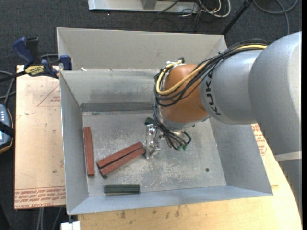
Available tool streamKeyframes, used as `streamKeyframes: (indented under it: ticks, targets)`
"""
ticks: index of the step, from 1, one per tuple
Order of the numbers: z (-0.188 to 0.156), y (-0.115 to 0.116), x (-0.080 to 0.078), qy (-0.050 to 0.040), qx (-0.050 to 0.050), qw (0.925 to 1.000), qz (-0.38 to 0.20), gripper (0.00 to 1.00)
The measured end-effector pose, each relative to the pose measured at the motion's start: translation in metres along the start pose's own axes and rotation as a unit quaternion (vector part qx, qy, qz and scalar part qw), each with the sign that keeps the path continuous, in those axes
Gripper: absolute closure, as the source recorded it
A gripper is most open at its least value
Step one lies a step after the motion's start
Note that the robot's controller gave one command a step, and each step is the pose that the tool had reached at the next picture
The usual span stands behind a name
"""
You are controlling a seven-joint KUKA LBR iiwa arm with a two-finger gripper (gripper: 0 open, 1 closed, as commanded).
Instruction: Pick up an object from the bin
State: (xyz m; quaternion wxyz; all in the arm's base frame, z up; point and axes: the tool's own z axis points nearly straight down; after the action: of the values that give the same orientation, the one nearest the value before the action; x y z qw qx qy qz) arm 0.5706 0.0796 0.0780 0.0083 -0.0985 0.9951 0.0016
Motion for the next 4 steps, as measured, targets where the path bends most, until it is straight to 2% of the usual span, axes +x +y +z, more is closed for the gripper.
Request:
streamKeyframes:
  ticks: [1, 2, 3, 4]
  targets:
    - [0.003, 0.0, 0.002, 0.0034, 0.0, 1.0, 0.0, 0.0]
    - [0.003, 0.0, 0.002, 0.0031, 0.0, 1.0, 0.0, 0.0]
    - [0.001, 0.043, -0.067, 0.0003, 0.0, 0.9992, -0.041, 1.0]
    - [0.001, 0.043, -0.067, 0.0003, 0.0, 0.9992, -0.041, 1.0]
